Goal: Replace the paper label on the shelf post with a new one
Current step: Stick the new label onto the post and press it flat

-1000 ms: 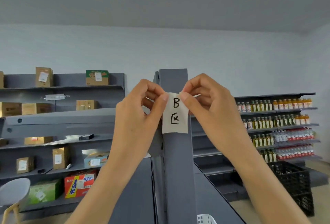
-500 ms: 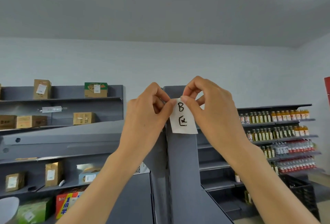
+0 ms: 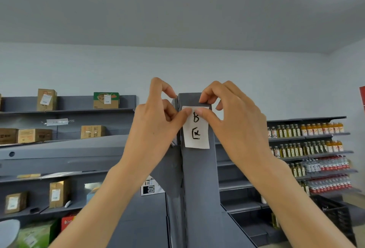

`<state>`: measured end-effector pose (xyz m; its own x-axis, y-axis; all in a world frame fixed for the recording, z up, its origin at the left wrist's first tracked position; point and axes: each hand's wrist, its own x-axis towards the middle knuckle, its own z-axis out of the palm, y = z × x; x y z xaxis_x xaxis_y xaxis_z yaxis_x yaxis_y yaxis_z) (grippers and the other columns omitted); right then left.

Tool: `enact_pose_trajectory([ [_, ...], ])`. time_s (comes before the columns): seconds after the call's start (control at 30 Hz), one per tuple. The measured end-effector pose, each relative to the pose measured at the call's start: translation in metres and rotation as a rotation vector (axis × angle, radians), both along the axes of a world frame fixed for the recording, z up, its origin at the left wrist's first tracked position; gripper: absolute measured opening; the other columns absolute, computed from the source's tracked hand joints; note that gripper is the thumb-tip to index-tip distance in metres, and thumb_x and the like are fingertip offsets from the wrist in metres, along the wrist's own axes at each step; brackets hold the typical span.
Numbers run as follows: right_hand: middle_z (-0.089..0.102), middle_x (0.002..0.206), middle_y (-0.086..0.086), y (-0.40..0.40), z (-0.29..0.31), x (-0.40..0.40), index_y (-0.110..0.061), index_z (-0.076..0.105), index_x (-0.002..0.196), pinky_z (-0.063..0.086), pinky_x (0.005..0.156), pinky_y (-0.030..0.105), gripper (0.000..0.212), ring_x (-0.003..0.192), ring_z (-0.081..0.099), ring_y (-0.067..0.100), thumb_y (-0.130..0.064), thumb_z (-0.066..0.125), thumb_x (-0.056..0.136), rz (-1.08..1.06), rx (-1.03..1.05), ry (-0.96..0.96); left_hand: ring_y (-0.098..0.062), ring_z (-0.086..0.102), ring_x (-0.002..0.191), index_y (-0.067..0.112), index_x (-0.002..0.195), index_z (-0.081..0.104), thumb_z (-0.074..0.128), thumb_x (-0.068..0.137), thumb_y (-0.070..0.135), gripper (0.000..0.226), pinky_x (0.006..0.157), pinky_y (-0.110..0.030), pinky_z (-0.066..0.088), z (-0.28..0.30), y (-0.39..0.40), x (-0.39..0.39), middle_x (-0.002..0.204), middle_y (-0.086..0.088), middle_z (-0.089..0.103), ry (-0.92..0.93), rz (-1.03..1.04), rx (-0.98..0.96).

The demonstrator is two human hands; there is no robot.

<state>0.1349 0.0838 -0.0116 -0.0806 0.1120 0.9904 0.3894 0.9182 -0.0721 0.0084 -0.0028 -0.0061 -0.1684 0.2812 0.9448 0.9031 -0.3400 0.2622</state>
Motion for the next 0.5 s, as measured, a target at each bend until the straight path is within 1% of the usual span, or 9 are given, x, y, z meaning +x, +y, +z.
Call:
enact_pose_trajectory([
  [0.1,0.051,0.101,-0.017,0.001,-0.004,-0.001,-0.033,0.053,0.103,0.053,0.061,0.032,0.022,0.088,0.051,0.004,-0.045,0.064,0.088,0.009,-0.001,0.005,-0.015,0.060,0.061,0.025,0.103,0.041,0.070,0.089,0.030,0.032,0.055,-0.020,0.049,-0.002,-0.001,0.001,0.065,0.001,0.065,0.035,0.057,-0.005],
  [0.13,0.050,0.103,-0.017,0.001,-0.006,-0.002,-0.034,0.052,0.105,0.055,0.062,0.034,0.024,0.091,0.052,0.004,-0.045,0.065,0.087,0.010,-0.001,0.006,-0.014,0.058,0.059,0.025,0.103,0.042,0.070,0.089,0.031,0.033,0.057,-0.024,0.050,-0.004,-0.001,0.001,0.067,0.004,0.062,0.046,0.086,-0.003],
  [0.2,0.049,0.107,-0.017,0.001,-0.011,-0.002,-0.036,0.049,0.108,0.056,0.061,0.033,0.030,0.095,0.053,0.005,-0.045,0.067,0.086,0.017,-0.007,0.005,-0.010,0.055,0.066,0.026,0.104,0.044,0.072,0.087,0.033,0.033,0.062,-0.029,0.051,-0.008,-0.003,0.001,0.074,0.009,0.055,0.062,0.126,0.011],
  [0.3,0.046,0.115,-0.016,0.002,-0.022,-0.001,-0.039,0.045,0.115,0.053,0.059,0.026,0.042,0.104,0.047,0.003,-0.048,0.069,0.082,0.026,-0.030,-0.022,-0.006,0.052,0.077,0.028,0.103,0.045,0.075,0.083,0.032,0.036,0.065,-0.029,0.049,-0.017,-0.005,0.002,0.085,0.010,0.050,0.101,0.168,0.026],
  [0.37,0.044,0.120,-0.017,0.004,-0.031,-0.001,-0.041,0.043,0.120,0.049,0.058,0.021,0.051,0.105,0.037,-0.003,-0.046,0.072,0.078,0.033,-0.032,-0.033,-0.004,0.051,0.081,0.029,0.103,0.046,0.077,0.081,0.029,0.038,0.066,-0.029,0.049,-0.023,-0.006,0.001,0.090,0.008,0.049,0.103,0.168,0.026],
  [0.43,0.041,0.125,-0.016,0.006,-0.040,-0.003,-0.041,0.040,0.124,0.049,0.057,0.020,0.059,0.104,0.027,-0.007,-0.045,0.072,0.075,0.037,-0.018,-0.031,-0.003,0.049,0.083,0.031,0.103,0.046,0.079,0.078,0.027,0.042,0.065,-0.025,0.047,-0.029,-0.006,-0.001,0.094,0.009,0.048,0.101,0.177,0.023],
  [0.5,0.039,0.130,-0.014,0.008,-0.049,-0.004,-0.039,0.038,0.130,0.050,0.059,0.020,0.066,0.110,0.030,-0.002,-0.047,0.071,0.074,0.029,0.001,-0.018,-0.003,0.046,0.087,0.032,0.105,0.047,0.082,0.075,0.025,0.047,0.067,-0.019,0.044,-0.034,-0.005,-0.003,0.100,0.011,0.046,0.097,0.192,0.017],
])
